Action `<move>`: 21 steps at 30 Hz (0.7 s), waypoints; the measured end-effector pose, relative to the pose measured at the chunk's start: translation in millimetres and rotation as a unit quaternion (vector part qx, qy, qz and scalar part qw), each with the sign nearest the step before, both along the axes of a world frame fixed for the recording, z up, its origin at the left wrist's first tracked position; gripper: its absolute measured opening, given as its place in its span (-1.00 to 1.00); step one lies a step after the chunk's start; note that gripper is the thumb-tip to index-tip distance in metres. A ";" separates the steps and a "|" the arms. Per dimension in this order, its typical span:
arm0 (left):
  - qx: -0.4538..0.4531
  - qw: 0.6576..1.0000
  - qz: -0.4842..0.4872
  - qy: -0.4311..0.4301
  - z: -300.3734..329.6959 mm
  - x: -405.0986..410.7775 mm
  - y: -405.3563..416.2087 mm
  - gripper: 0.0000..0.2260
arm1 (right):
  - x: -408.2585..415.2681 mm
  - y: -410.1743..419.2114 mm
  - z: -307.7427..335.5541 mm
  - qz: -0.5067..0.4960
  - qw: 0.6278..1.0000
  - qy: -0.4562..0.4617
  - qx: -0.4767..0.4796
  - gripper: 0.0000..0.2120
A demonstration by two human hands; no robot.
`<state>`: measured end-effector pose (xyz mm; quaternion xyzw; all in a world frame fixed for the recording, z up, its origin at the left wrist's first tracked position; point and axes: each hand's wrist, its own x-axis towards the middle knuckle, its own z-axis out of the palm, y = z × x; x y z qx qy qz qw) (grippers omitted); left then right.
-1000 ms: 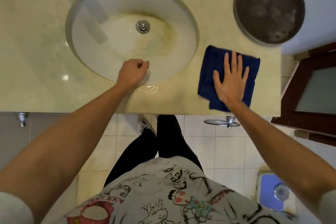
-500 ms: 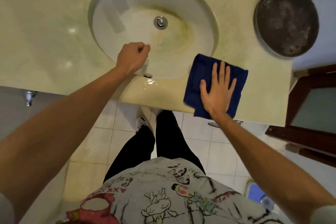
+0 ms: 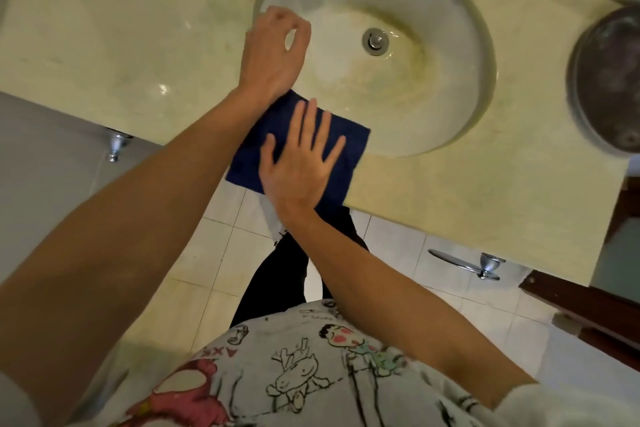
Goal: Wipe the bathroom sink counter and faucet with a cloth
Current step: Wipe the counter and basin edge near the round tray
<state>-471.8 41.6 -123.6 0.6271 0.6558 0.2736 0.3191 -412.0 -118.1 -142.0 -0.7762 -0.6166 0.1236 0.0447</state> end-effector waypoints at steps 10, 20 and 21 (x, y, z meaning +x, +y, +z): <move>-0.002 0.999 0.032 0.031 15.3 -5.7 11.0 -0.58 | -21.3 18.0 -2.3 0.140 0.988 0.057 0.010 -0.40; 0.069 0.995 -0.020 0.068 -11.7 29.1 -57.4 -0.66 | 236.8 -60.8 0.0 0.159 0.987 -0.002 0.000 -0.34; 0.074 0.994 -0.025 0.071 -15.0 32.4 -64.6 -0.66 | 267.8 -68.8 1.6 0.152 0.988 -0.008 0.003 -0.34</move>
